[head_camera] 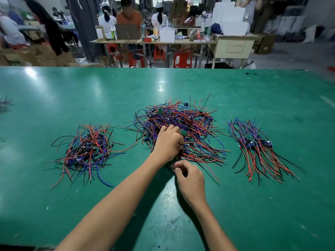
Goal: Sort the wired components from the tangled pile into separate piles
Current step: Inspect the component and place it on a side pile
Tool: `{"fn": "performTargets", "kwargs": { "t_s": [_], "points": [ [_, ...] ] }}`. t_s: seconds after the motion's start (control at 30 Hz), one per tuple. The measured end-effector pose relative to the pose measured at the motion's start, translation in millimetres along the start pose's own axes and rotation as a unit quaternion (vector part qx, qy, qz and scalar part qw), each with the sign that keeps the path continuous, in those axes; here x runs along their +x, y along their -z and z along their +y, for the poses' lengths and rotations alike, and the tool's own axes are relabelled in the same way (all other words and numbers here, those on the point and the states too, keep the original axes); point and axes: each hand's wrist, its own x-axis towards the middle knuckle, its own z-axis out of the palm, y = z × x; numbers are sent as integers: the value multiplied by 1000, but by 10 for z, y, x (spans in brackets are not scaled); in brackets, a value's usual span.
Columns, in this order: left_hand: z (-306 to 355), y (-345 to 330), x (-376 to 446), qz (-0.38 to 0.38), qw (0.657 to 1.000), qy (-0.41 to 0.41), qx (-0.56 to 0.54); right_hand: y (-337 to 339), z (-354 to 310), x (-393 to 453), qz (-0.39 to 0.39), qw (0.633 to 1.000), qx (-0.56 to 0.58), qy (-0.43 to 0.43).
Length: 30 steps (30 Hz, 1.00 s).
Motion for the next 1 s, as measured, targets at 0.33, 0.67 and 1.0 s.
{"fn": "performTargets", "kwargs": {
  "t_s": [0.33, 0.67, 1.0],
  "points": [
    [1, 522, -90, 173, 885, 94, -421, 4, -9, 11, 20, 996, 82, -36],
    [32, 404, -473, -11, 872, 95, -480, 117, -38, 9, 71, 945, 317, -48],
    [104, 107, -1069, -131, 702, 209, -669, 82, 60, -16, 77, 971, 225, -14]
  ]
}}
